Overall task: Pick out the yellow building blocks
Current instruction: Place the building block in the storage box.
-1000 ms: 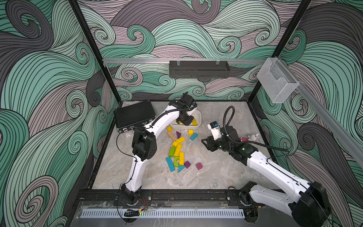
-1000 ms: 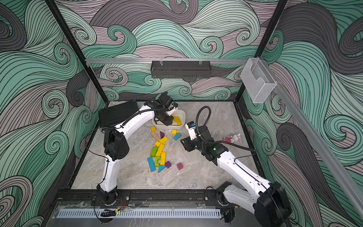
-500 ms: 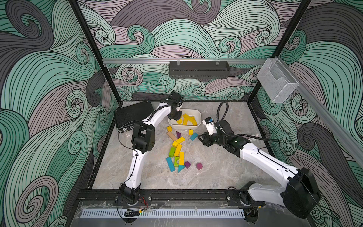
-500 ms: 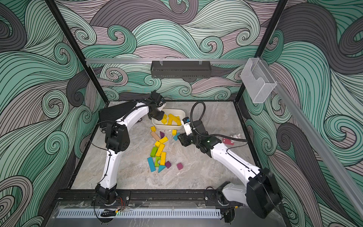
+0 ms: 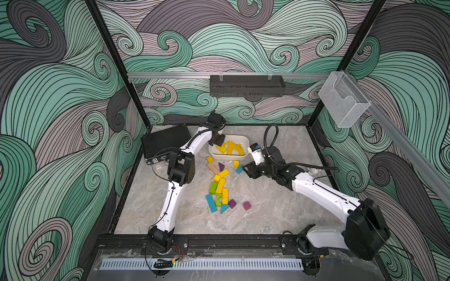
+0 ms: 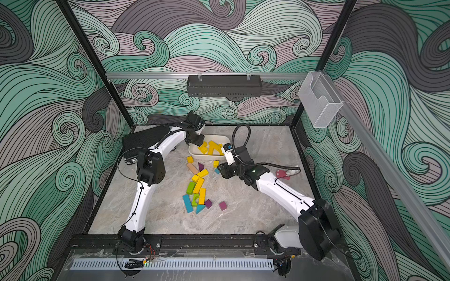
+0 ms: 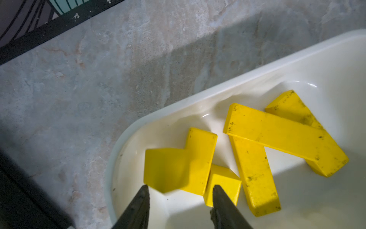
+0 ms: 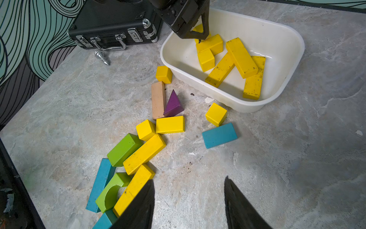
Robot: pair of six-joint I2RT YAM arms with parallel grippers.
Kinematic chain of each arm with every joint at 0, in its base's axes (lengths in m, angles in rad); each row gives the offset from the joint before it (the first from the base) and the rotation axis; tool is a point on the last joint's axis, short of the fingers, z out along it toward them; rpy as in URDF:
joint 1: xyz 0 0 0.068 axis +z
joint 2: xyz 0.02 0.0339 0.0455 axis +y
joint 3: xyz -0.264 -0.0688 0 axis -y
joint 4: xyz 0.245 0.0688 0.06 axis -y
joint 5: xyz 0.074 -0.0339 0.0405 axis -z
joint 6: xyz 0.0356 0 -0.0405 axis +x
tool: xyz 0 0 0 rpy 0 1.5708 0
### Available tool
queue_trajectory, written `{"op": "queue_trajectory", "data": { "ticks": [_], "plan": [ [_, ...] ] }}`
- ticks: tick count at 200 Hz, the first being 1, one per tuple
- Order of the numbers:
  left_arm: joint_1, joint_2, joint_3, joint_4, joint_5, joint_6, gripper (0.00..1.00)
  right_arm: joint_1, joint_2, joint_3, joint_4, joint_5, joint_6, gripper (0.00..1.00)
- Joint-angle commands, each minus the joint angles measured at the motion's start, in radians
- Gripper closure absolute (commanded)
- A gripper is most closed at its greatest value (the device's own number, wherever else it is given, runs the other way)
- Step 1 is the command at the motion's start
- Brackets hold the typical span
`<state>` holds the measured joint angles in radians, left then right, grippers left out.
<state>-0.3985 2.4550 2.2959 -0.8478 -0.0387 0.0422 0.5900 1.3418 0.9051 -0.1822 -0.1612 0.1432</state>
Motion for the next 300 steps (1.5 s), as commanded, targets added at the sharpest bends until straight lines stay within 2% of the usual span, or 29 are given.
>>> {"op": "queue_trajectory", "data": {
  "ticks": [1, 89, 143, 193, 227, 300],
  "plan": [
    [0.004, 0.005, 0.037, 0.005, 0.003, -0.015, 0.36, 0.004, 0.013, 0.032, 0.009, 0.005, -0.011, 0.43],
    [0.004, -0.008, 0.036, 0.012, 0.031, -0.015, 0.39, 0.006, 0.025, 0.038, 0.006, 0.000, -0.008, 0.42],
    [0.004, -0.124, -0.012, 0.059, 0.094, -0.015, 0.41, 0.006, 0.035, 0.067, -0.016, -0.017, 0.010, 0.43],
    [0.003, -0.351, -0.247, 0.168, 0.141, -0.025, 0.42, 0.013, 0.094, 0.145, -0.114, -0.084, 0.069, 0.46],
    [0.003, -0.511, -0.403, 0.181, 0.155, -0.009, 0.42, 0.038, 0.117, 0.170, -0.135, -0.116, 0.101, 0.46],
    [-0.001, -0.886, -0.793, 0.178, 0.160, 0.019, 0.42, 0.154, 0.148, 0.207, -0.199, -0.111, 0.184, 0.48]
  ]
}}
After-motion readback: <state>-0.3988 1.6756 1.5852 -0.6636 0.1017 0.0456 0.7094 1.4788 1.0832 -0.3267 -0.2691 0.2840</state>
